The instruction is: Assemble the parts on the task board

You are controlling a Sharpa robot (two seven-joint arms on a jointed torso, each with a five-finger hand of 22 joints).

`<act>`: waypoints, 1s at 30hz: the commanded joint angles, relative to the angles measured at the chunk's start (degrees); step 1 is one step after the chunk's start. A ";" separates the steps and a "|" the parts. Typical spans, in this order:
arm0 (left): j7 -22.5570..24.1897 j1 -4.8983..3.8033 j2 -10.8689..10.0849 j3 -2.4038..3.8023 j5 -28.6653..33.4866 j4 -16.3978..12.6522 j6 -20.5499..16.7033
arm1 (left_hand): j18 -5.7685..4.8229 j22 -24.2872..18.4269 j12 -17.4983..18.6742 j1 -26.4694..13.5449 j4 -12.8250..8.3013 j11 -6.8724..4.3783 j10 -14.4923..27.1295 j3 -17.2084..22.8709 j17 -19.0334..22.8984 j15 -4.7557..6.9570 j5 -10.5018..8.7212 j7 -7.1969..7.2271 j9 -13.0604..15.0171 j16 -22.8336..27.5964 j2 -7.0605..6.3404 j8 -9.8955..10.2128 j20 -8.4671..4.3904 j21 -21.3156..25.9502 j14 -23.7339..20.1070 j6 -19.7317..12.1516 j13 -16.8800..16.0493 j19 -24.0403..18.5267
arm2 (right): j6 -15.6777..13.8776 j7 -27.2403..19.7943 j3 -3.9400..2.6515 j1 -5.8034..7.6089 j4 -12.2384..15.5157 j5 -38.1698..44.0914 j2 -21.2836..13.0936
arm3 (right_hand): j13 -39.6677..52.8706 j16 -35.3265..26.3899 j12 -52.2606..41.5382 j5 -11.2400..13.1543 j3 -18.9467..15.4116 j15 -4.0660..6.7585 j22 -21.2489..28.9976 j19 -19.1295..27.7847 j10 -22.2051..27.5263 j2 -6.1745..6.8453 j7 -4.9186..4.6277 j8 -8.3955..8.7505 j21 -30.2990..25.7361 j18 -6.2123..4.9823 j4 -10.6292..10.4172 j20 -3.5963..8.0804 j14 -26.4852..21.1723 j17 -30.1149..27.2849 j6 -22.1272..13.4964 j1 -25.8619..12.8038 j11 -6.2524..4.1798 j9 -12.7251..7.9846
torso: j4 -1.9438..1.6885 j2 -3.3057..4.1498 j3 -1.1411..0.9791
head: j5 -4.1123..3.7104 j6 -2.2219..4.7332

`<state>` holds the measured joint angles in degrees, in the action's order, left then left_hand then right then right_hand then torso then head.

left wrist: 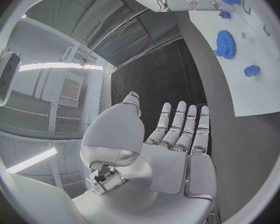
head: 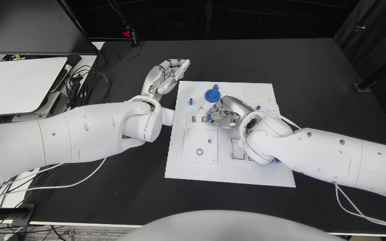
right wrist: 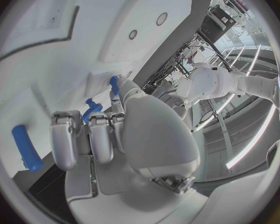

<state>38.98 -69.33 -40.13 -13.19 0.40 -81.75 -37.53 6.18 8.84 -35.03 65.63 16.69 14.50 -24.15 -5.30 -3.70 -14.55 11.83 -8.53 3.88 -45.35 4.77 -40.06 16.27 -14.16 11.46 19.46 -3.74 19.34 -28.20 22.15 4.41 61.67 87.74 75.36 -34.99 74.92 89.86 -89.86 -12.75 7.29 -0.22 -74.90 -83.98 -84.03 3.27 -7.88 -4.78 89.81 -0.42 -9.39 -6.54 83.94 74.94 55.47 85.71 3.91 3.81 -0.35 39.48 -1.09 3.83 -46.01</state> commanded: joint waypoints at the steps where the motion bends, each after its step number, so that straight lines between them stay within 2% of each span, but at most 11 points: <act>1: 14.73 -0.09 -0.05 0.05 -0.36 -0.05 0.50 | -0.11 0.03 -0.38 0.53 -0.01 0.15 -0.37 -0.45 0.02 0.14 0.37 -8.26 -0.09 -0.16 0.14 -0.08 0.24 -0.32 0.44 0.44 0.03 -0.32 | 0.47 0.25 -0.02 0.05 0.12 0.98 0.03 | 15.08 0.14 -0.14 0.62 -0.67 -0.29 -15.10 -6.02 -5.97 1.32 0.05 0.79 0.19 0.42 -0.03 -0.31 6.06 15.06 -1.59 -0.21 0.30 -0.10 | 0.00 0.02 -0.01 | 0.01 0.01; 10: 14.71 -0.09 -0.03 0.04 -0.36 -0.02 0.59 | -0.11 0.03 -0.38 0.53 -0.01 0.15 -0.37 -0.45 0.02 0.14 0.37 -8.26 -0.09 -0.16 0.14 -0.08 0.24 -0.32 0.44 0.44 0.03 -0.32 | -0.26 -0.17 -0.02 0.04 0.17 1.32 0.13 | 15.08 0.14 -0.14 1.58 -1.28 -0.21 -15.10 -6.02 -5.97 2.45 0.20 1.11 0.19 0.42 -0.35 -0.30 6.06 15.06 -4.45 -1.06 0.14 -0.06 | -0.03 0.01 0.01 | -0.04 0.07; 23: 14.47 -0.09 0.04 0.03 -0.36 0.05 0.95 | -0.11 0.01 -0.40 0.63 -0.01 0.15 -0.38 -0.51 0.03 0.14 0.52 -8.26 -0.09 -0.16 0.23 -0.07 0.25 -0.32 0.46 0.46 0.03 -0.37 | -2.03 -0.92 -0.02 0.03 0.16 1.42 0.11 | 15.08 0.14 -0.14 2.12 -1.50 -0.06 -15.10 -6.02 -5.97 2.72 0.35 0.96 0.19 0.42 -1.00 -0.19 6.06 15.06 -5.12 -1.72 -0.06 0.02 | -0.07 0.04 -0.01 | -0.26 0.03; 25: 14.28 -0.10 0.05 0.03 -0.36 0.09 1.34 | -0.12 0.02 -0.39 0.65 -0.02 0.15 -0.37 -0.53 0.03 0.13 0.54 -8.26 -0.10 -0.15 0.24 -0.06 0.27 -0.33 0.45 0.45 0.03 -0.37 | -3.33 -1.60 -0.02 0.03 0.22 1.39 0.07 | 15.08 0.14 -0.14 2.42 -1.82 -0.02 -15.10 -6.02 -5.97 3.13 0.26 1.10 0.19 0.42 -1.63 -0.13 6.06 15.06 -6.14 -2.41 -0.08 -0.05 | -0.04 0.03 -0.02 | -0.31 0.02; 30: 13.51 -0.11 -0.14 0.02 -2.39 0.07 2.05 | -0.24 0.53 -0.32 0.96 -0.04 0.21 -0.14 -0.88 0.04 0.07 0.66 -8.29 -0.15 -0.06 0.11 0.15 0.44 -1.29 0.45 0.17 0.07 0.83 | -8.69 -5.24 -0.02 0.02 1.28 0.52 -0.84 | 15.08 0.14 -0.14 3.34 -3.13 -0.03 -15.10 -6.02 -5.97 5.60 -0.01 1.08 0.19 0.42 -4.57 -0.11 6.06 15.06 -8.83 -4.32 -0.29 -0.08 | -0.06 0.00 -0.08 | -0.38 0.04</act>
<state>38.98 -69.32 -40.17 -13.22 0.13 -81.63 -36.80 6.19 9.32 -35.03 66.11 16.63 14.50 -24.15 -6.02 -3.70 -14.53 12.21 -8.53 3.81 -45.35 4.75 -40.06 16.68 -15.25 11.45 19.46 -3.74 19.82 -31.46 20.51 4.42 61.60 88.53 76.25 -35.59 74.92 89.86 -89.85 -9.80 4.23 -0.21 -74.90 -84.03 -84.03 8.39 -7.88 -3.96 89.81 -0.42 -13.64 -6.58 83.94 74.92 46.85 81.31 3.90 3.76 -0.38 39.49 -1.11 3.46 -46.01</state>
